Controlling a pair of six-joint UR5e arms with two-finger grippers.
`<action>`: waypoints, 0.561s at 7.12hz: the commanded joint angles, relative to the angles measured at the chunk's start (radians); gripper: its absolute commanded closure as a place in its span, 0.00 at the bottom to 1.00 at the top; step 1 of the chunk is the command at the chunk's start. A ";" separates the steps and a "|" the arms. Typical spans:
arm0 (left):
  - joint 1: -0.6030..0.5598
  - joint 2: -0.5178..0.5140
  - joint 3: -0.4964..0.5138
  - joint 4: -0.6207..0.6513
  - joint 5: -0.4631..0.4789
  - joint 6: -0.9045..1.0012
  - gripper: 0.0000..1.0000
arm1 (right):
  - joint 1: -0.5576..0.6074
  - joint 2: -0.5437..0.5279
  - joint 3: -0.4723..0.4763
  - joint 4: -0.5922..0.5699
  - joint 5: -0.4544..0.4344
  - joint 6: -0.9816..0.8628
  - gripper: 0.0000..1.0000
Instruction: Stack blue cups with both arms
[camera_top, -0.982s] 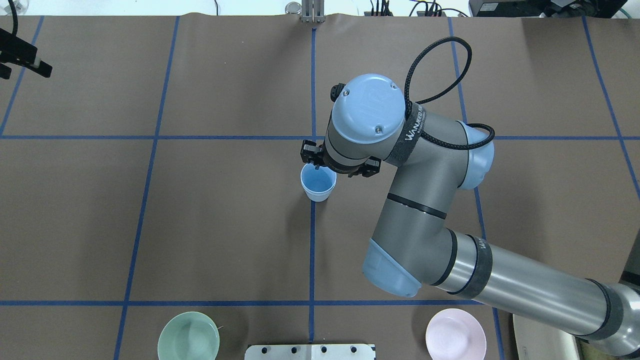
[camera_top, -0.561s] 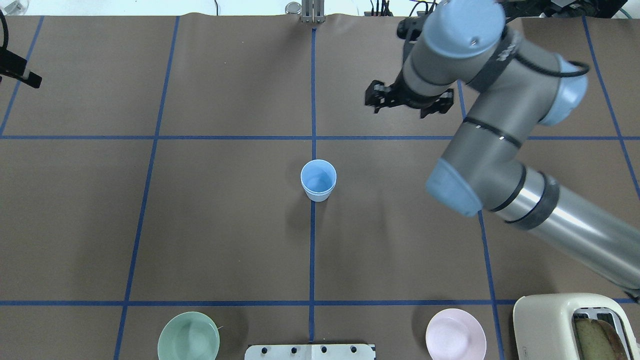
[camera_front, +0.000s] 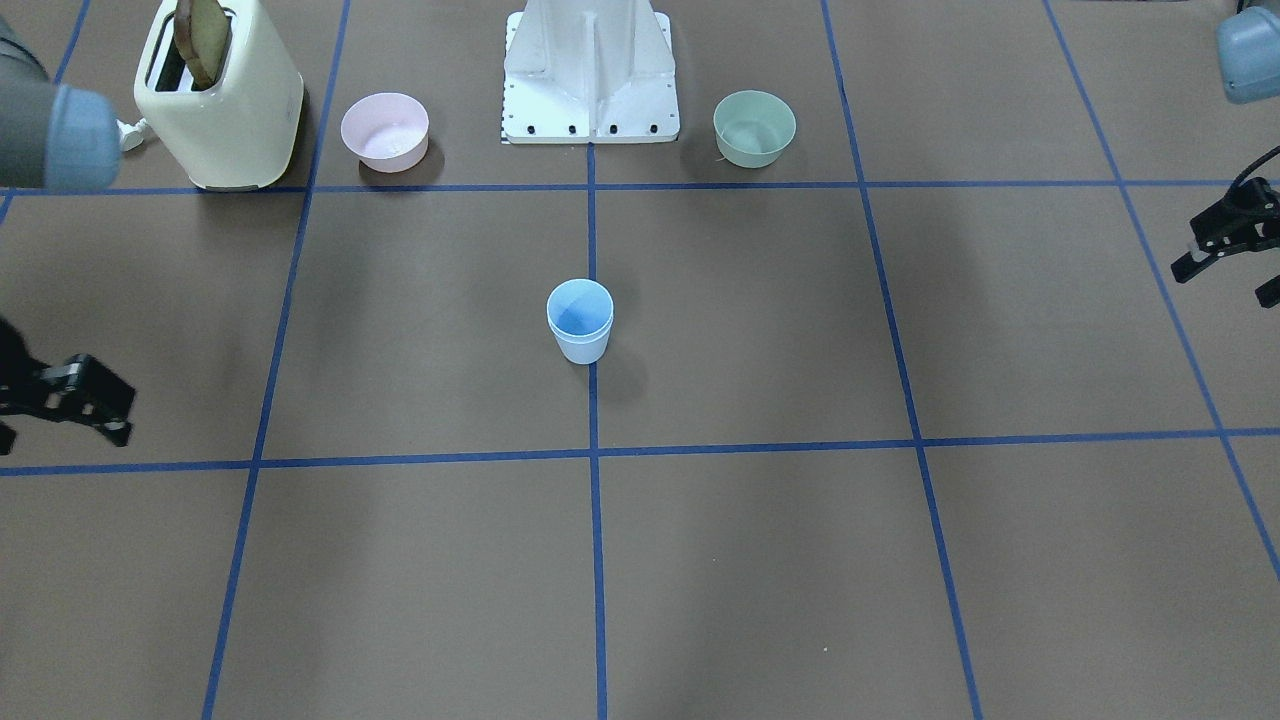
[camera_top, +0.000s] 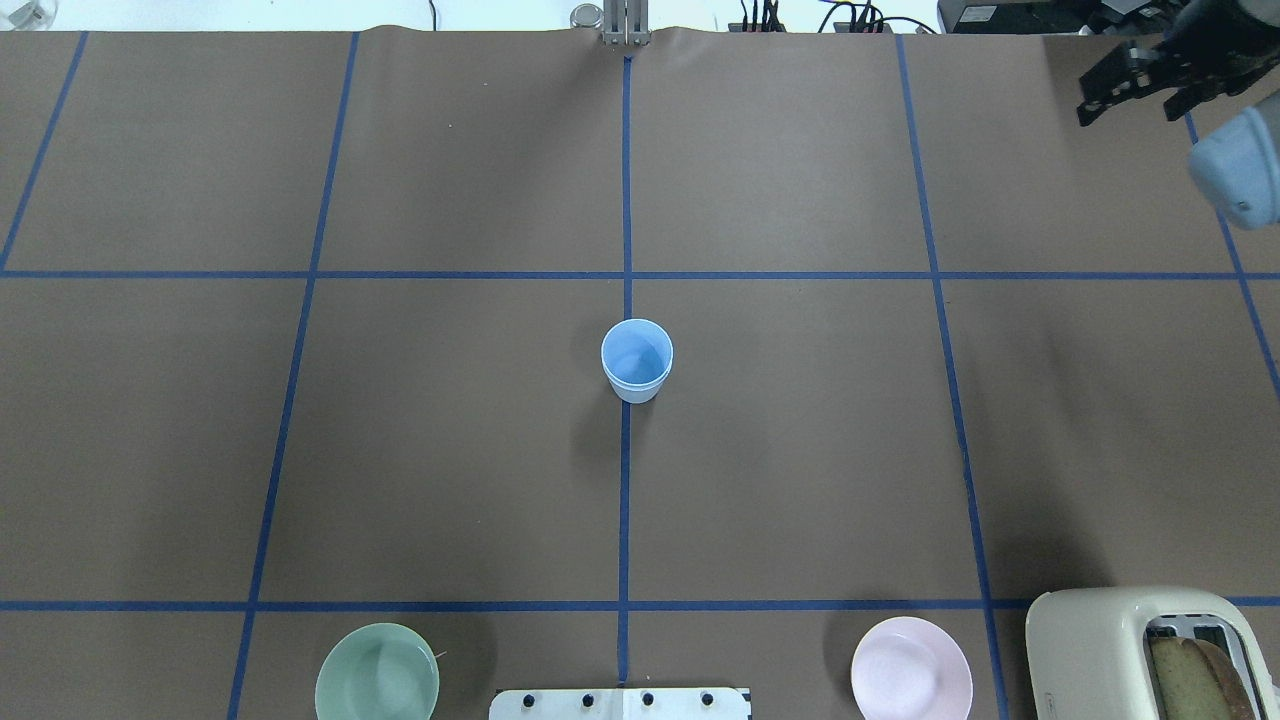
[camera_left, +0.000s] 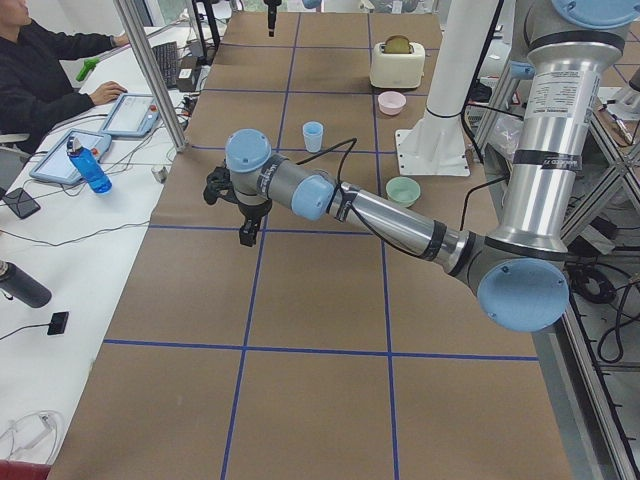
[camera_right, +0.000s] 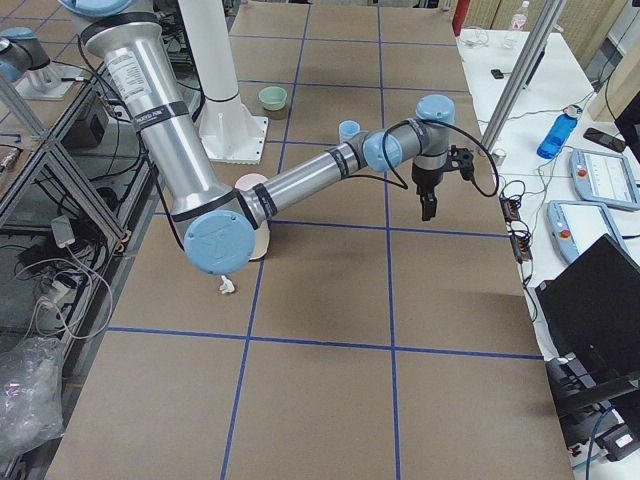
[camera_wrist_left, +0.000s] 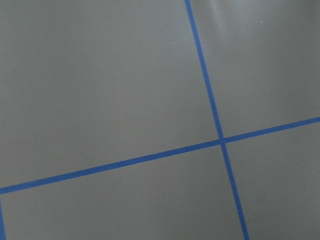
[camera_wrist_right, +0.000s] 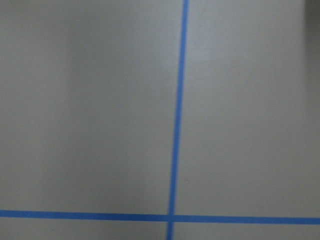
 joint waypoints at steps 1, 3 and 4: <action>-0.082 0.003 0.036 0.087 -0.025 0.131 0.02 | 0.140 -0.067 -0.080 0.050 0.114 -0.166 0.00; -0.119 0.003 0.044 0.155 -0.014 0.170 0.02 | 0.155 -0.113 -0.074 0.044 0.121 -0.173 0.00; -0.119 0.001 0.047 0.156 -0.011 0.171 0.02 | 0.155 -0.129 -0.076 0.048 0.112 -0.175 0.00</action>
